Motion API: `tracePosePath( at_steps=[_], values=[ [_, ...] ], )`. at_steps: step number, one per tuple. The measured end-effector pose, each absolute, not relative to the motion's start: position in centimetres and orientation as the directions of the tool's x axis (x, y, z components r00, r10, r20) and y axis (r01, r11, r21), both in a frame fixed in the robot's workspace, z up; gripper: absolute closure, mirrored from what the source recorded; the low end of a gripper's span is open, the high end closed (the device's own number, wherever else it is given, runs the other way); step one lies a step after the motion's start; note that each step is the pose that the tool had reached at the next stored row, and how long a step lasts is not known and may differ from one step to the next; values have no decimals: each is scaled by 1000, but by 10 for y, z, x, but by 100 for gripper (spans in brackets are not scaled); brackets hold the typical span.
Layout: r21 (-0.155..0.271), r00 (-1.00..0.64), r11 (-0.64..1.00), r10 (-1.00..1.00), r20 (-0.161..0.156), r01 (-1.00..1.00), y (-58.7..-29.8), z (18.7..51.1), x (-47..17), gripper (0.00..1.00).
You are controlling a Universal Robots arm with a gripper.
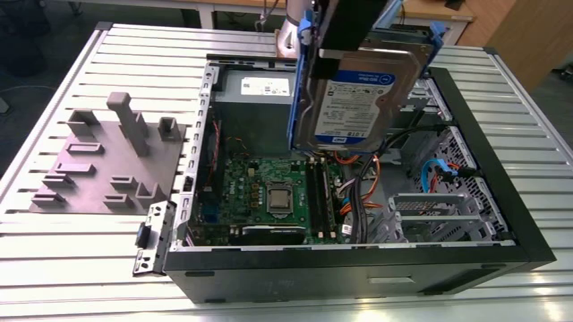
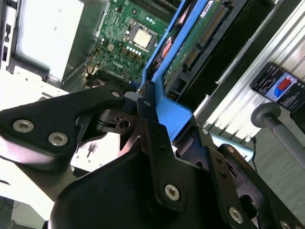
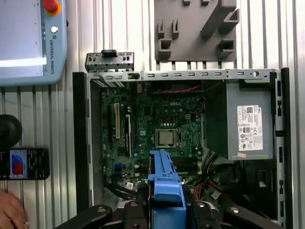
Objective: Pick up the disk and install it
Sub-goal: 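Insert the disk into the insertion slot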
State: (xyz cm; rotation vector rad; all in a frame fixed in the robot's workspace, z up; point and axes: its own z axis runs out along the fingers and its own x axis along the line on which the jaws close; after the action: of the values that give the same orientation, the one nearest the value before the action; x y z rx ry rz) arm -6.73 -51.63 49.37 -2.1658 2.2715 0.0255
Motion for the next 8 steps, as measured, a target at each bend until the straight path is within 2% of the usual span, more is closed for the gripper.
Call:
tracePosePath(
  at_steps=[8],
  values=[
    [10,-46,46,-999,-13,-999,-522,490,-54,64]
  ],
)
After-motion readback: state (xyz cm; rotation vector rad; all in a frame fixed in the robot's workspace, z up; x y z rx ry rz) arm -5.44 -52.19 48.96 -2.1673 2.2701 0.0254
